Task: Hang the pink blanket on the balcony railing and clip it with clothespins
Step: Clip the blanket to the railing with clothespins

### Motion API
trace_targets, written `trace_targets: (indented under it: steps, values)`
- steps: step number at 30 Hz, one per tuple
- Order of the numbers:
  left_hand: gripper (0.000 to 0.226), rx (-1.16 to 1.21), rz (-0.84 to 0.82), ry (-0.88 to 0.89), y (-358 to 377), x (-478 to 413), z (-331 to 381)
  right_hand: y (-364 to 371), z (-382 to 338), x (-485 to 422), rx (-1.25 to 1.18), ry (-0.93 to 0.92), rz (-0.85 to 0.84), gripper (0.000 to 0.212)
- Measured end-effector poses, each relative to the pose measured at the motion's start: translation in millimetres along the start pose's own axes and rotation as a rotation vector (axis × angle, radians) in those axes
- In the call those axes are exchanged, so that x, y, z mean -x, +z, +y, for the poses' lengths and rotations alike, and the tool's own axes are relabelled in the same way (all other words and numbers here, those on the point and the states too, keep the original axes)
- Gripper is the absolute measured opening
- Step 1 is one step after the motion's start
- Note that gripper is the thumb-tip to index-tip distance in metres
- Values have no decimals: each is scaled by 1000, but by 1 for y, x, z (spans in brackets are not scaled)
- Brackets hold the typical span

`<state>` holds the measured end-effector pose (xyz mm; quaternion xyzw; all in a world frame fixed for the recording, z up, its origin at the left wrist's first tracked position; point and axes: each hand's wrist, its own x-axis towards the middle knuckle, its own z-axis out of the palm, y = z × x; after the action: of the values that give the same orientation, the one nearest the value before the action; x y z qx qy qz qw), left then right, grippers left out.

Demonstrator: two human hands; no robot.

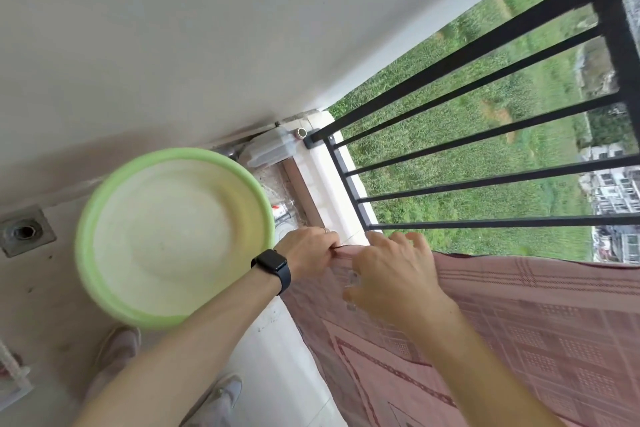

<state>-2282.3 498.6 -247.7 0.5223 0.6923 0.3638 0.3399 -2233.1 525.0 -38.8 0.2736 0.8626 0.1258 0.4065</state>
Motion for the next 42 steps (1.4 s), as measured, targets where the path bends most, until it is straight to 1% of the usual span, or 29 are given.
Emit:
trace_targets:
  steps: [1, 2, 4, 6, 7, 8, 10, 11, 12, 15, 17, 19, 21, 23, 25, 29, 31, 33, 35, 36, 38, 40, 42]
  values:
    - [5, -8, 33, 24, 1, 0, -1, -1, -3, -9, -7, 8, -41, 30]
    - [6, -35, 75, 82, 0, 1, -1, 0, -6, -18, -4, 13, -89, 29]
    - [16, -128, 167, 238, 0, 3, -2, 2, -11, -34, -20, 25, -173, 34]
    - [12, -116, 271, 273, 3, 6, -4, 10, -15, -44, -57, 29, -169, 37]
    - [7, -73, 298, 262, 7, 8, -5, 15, -16, -46, -50, 27, -136, 38]
    - [8, -7, 303, 237, 14, 10, -8, 20, -17, -46, -28, 18, -93, 38]
    - [16, 123, 275, 154, 27, 13, -14, 31, -16, -41, 0, -15, -4, 29]
    - [24, 162, 239, 105, 30, 14, -19, 37, -16, -39, 8, -30, 22, 24]
    - [30, 177, 176, 65, 31, 13, -24, 42, -16, -37, 32, -43, 34, 27]
    - [31, 83, -29, 2, 26, 7, -40, 52, -14, -34, 64, -83, 68, 29]
    - [27, 48, -66, -25, 26, 7, -47, 51, -14, -35, 60, -84, 68, 30]
    - [22, 63, -44, -41, 28, 9, -53, 47, -15, -39, 50, -62, 18, 35]
    - [16, 95, 6, -64, 32, 12, -57, 39, -16, -45, 15, -28, -25, 35]
    - [13, 103, 44, -31, 35, 11, -58, 33, -17, -49, -9, -21, -49, 31]
    - [10, 82, 18, 11, 37, 9, -59, 32, -20, -51, 15, -38, -65, 32]
    - [20, 13, -6, -6, 39, 8, -57, 41, -23, -42, 77, -56, -67, 41]
    - [26, -2, 30, -21, 43, 9, -53, 50, -30, -29, 118, -79, -30, 30]
    - [23, 63, 92, -37, 50, 9, -55, 62, -38, -19, 175, -104, 12, 16]
    - [21, 239, 140, -129, 54, 13, -58, 67, -38, -12, 183, -89, 11, 22]
    - [21, 342, 141, -197, 54, 17, -59, 68, -35, -11, 171, -87, 40, 25]
    - [27, 460, 136, -270, 52, 22, -59, 68, -31, -10, 155, -103, 70, 26]
    - [33, 458, 122, -254, 48, 25, -56, 68, -32, -9, 151, -124, 81, 23]
    - [33, 386, 119, -176, 44, 25, -53, 67, -33, -9, 150, -118, 85, 20]
